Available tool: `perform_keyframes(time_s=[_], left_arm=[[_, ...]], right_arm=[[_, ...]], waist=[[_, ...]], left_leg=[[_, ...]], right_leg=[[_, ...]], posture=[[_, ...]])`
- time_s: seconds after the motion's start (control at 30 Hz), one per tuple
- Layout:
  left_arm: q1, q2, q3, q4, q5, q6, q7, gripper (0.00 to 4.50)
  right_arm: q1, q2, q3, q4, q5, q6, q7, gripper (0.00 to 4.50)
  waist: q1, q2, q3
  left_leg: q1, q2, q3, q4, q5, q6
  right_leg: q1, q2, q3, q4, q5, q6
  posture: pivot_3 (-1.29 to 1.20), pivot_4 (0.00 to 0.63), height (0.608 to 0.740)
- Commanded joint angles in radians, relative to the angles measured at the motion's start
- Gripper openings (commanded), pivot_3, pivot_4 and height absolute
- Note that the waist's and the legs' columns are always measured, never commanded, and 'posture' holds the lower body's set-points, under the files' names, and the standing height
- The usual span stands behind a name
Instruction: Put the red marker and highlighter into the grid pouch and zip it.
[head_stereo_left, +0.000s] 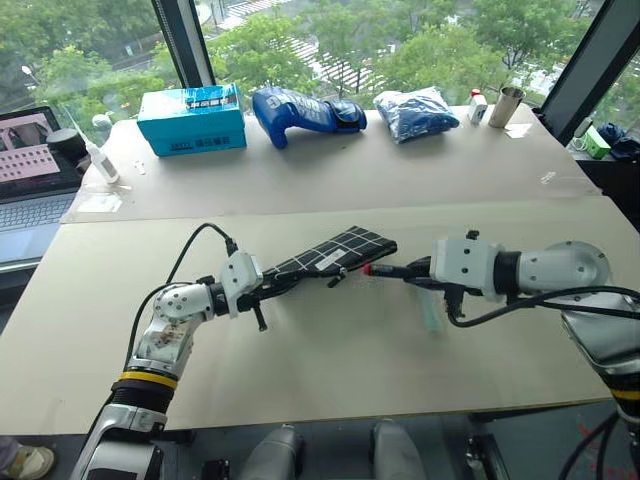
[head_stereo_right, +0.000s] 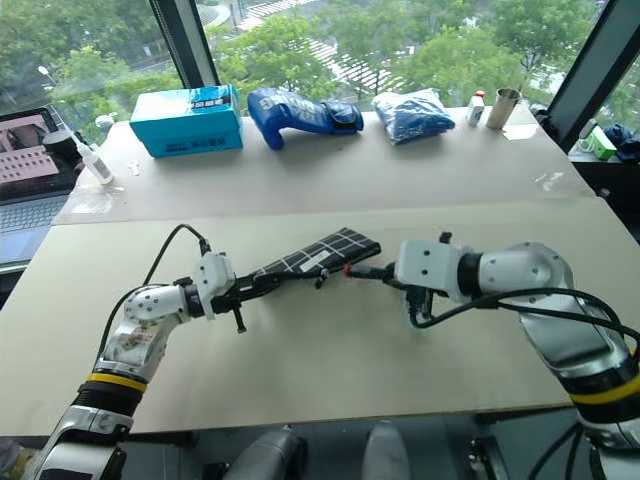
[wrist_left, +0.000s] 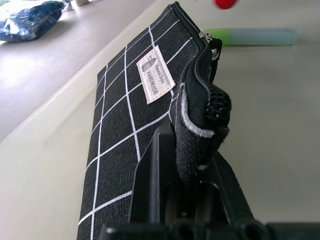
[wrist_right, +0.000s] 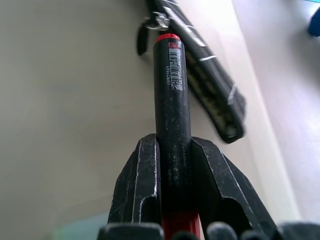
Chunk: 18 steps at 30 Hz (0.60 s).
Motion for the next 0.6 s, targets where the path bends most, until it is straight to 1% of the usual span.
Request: perform_keyframes(time_s=[0.03,0.17,0.33,0.47,0.53,0.6], left_arm=[[0.006,-0.004,-0.001,-0.038,-0.003,-0.015,-0.003,0.0],[0.019,-0.01,-0.003,-0.052,-0.005,-0.014,0.0,0.0],[0.022,-0.01,0.003,-0.056,-0.01,-0.011,0.002,0.0],[0.019,-0.011,0.006,-0.054,-0.011,-0.012,0.006,0.0],[0.02,-0.011,0.007,-0.056,-0.013,-0.01,0.008,0.0],[0.019,-0.011,0.009,-0.057,-0.013,-0.01,0.011,0.0]], right_arm=[[-0.026,-0.019,-0.008,0.009,-0.046,-0.076,0.017,0.51],[-0.022,-0.037,0.002,0.03,-0.104,-0.143,0.031,0.51],[-0.021,-0.041,-0.012,0.067,-0.133,-0.178,0.036,0.51],[-0.018,-0.033,-0.017,0.087,-0.135,-0.208,0.044,0.51],[-0.015,-0.026,-0.031,0.079,-0.111,-0.199,0.053,0.51],[-0.005,-0.045,-0.049,0.088,-0.102,-0.22,0.068,0.51]], waist=[[0.001,0.0,0.0],[0.002,0.0,0.0],[0.002,0.0,0.0],[0.002,0.0,0.0],[0.002,0.0,0.0],[0.002,0.0,0.0]], left_leg=[[0.0,0.0,0.0,0.0,0.0,0.0],[0.0,0.0,0.0,0.0,0.0,0.0],[0.0,0.0,0.0,0.0,0.0,0.0],[0.0,0.0,0.0,0.0,0.0,0.0],[0.0,0.0,0.0,0.0,0.0,0.0],[0.0,0.0,0.0,0.0,0.0,0.0]], right_leg=[[0.0,0.0,0.0,0.0,0.0,0.0],[0.0,-0.001,0.0,0.0,0.0,0.0],[0.0,0.0,0.0,0.0,0.0,0.0],[0.0,0.0,0.0,0.0,0.0,0.0],[0.0,0.0,0.0,0.0,0.0,0.0],[0.0,0.0,0.0,0.0,0.0,0.0]], posture=[[0.0,0.15,0.74],[0.0,0.15,0.74],[0.0,0.15,0.74],[0.0,0.15,0.74],[0.0,0.15,0.74],[0.0,0.15,0.74]])
